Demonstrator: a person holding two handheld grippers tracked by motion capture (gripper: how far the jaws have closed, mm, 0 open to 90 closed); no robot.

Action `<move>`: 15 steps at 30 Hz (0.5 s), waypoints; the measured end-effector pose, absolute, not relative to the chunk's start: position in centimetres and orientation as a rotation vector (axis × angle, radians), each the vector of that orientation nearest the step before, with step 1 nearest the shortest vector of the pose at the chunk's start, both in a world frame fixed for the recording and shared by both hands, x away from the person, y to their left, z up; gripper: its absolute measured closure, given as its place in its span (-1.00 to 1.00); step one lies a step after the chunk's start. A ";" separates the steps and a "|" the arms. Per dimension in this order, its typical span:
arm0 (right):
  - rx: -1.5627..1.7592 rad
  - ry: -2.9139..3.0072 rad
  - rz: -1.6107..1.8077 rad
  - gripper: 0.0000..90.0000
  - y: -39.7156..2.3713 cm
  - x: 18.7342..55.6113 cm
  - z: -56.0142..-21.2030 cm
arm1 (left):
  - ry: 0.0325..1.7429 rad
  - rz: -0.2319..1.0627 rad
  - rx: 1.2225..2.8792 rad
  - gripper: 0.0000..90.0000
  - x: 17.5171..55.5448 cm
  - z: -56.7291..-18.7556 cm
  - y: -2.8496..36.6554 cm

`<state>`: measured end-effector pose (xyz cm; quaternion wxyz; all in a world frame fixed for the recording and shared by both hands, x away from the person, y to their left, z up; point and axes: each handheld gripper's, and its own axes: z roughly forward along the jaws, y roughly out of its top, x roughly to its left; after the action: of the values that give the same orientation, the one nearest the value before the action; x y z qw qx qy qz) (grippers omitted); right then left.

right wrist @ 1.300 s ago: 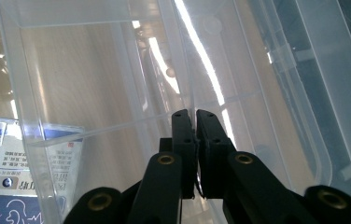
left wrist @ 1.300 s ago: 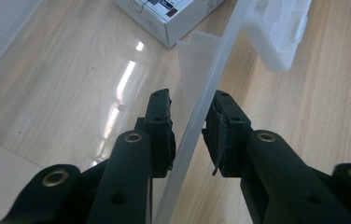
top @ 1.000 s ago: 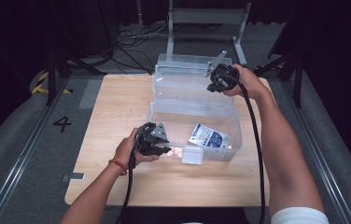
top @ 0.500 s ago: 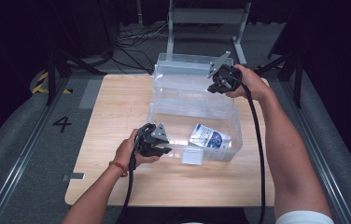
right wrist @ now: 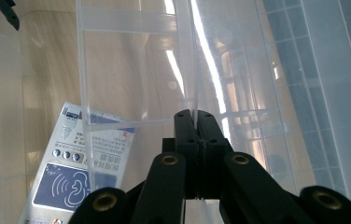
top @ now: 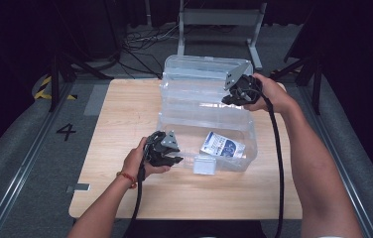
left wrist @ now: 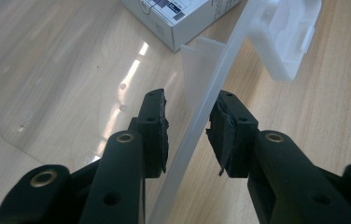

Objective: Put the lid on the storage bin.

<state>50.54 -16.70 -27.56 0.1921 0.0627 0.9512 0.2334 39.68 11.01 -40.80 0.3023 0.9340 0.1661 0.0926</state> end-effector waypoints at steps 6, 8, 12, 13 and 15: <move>0.163 2.654 0.618 0.98 -17.0 49.2 -27.5 | 0.416 0.273 2.468 0.48 39.0 -40.9 10.1; 0.173 2.657 0.624 0.98 -17.1 49.0 -27.6 | 0.418 0.267 2.451 0.48 38.9 -41.0 10.0; 0.175 2.648 0.639 0.98 -17.9 48.5 -27.6 | 0.406 0.266 2.451 0.50 38.8 -41.0 9.5; 0.167 2.649 0.636 0.98 -18.0 48.4 -27.6 | 0.406 0.266 2.452 0.50 38.8 -41.0 9.5; 0.180 2.639 0.644 0.98 -18.1 48.1 -27.7 | 0.408 0.266 2.448 0.50 38.7 -41.0 9.4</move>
<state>48.13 -18.14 -27.65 0.2082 0.0646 0.9481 0.2315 38.66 9.35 -41.00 0.3171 0.9302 0.1548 0.1011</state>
